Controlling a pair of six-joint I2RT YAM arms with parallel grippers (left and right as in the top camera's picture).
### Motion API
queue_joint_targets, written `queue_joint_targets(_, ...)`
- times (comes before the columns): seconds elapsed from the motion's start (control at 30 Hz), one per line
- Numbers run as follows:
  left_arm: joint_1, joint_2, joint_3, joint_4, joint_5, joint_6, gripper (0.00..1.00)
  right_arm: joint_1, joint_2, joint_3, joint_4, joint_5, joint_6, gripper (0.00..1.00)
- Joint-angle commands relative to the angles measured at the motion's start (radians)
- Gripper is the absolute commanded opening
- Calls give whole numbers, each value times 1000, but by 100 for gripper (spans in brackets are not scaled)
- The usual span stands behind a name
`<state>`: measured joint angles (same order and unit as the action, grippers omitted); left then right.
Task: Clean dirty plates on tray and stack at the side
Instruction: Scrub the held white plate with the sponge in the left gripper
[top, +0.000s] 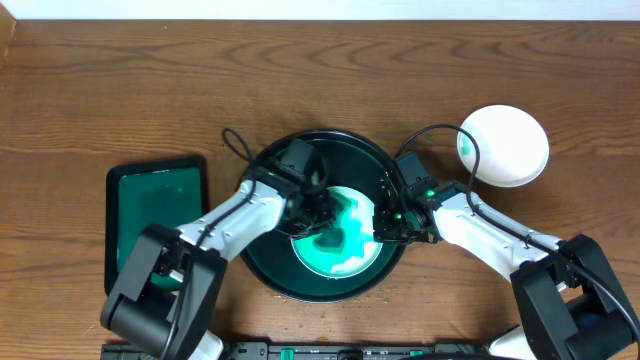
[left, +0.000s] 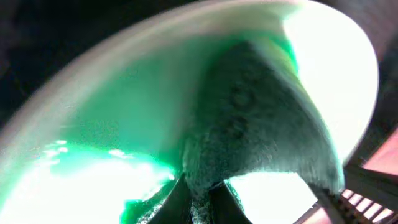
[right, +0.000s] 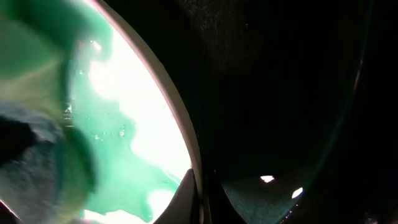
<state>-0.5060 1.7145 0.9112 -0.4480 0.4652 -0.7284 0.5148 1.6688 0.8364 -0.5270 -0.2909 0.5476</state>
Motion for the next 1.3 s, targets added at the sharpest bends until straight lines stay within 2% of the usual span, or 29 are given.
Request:
queue_joint_targets(0.0, -75, 56, -21, 32, -1, 11, 7, 16, 18, 0, -4, -3, -3, 1)
queue_joint_targets(0.17, -135, 79, -21, 35, -1, 9, 7, 16, 18, 0, -5, -6, -3, 1)
queue_joint_targets(0.37, -173, 89, -21, -45, -11, 10, 7, 16, 18, 0, -12, -6, -3, 1)
queue_joint_targets(0.67, -57, 89, -21, -269, -190, 13, 7, 16, 18, 0, -19, -6, -3, 1)
queue_joint_targets(0.97, 31, 89, 9, -278, -226, 2, 7, 16, 18, 0, -18, -6, -3, 1)
queue_joint_targets(1.27, 32, 81, 187, -304, -254, 66, 7, 16, 18, 0, -19, -6, -6, 1)
